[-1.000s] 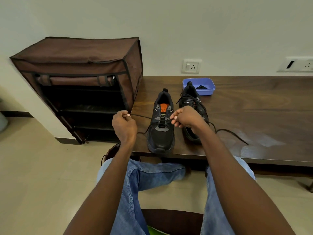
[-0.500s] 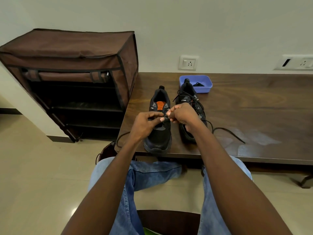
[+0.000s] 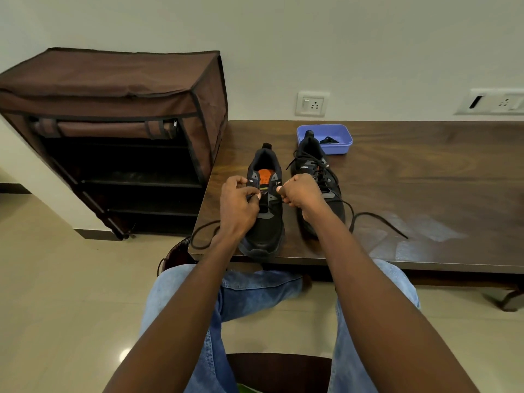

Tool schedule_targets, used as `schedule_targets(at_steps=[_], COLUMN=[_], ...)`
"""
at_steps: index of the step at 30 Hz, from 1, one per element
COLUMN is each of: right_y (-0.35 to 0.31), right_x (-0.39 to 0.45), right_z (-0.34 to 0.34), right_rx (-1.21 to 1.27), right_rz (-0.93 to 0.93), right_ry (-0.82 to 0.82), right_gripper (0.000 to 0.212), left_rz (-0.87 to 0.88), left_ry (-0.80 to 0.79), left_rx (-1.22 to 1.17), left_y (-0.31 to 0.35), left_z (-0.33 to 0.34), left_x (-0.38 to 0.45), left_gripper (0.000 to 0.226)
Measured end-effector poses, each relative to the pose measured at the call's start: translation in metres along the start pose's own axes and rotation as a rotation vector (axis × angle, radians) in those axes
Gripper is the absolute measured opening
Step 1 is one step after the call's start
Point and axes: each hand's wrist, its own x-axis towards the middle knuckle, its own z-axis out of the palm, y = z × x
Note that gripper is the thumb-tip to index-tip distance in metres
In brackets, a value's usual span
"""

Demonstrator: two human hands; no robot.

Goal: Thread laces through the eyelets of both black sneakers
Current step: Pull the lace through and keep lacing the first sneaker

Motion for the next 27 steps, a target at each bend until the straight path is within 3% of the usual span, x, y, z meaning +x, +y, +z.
schedule_targets(at_steps=[7,11,15,18,21,24,27], right_y=[0.004,0.010,0.016,0.015,0.017,0.019,0.022], right_x=[0.005,0.010,0.019,0.016,0.012,0.009,0.008], right_z=[0.001,0.009,0.017,0.016,0.015,0.016,0.015], right_rx=[-0.121,-0.220,-0.312,-0.338,-0.392,-0.439,-0.444], right_rz=[-0.029,-0.008,-0.002,-0.031,-0.070,-0.110,-0.134], right_ry=[0.089,0.058,-0.008,0.003,0.011,0.014,0.034], right_gripper=[0.018,0.017,0.020,0.009,0.017,0.003,0.006], left_rz=[0.029,-0.119,-0.251,-0.357,-0.437,-0.475,-0.471], left_ry=[-0.128,-0.154,-0.163,-0.177,-0.186,-0.203,-0.225], left_rx=[0.108,-0.125,-0.319,-0.466,-0.542,-0.556,-0.486], left_y=[0.001,0.003,0.004,0.005,0.005,0.005,0.007], left_z=[0.002,0.006,0.011,0.012,0.012,0.011,0.013], left_x=[0.005,0.006,0.010,0.012,0.012,0.014,0.014], left_gripper=[0.022,0.006,0.024,0.027,0.025,0.061,0.070])
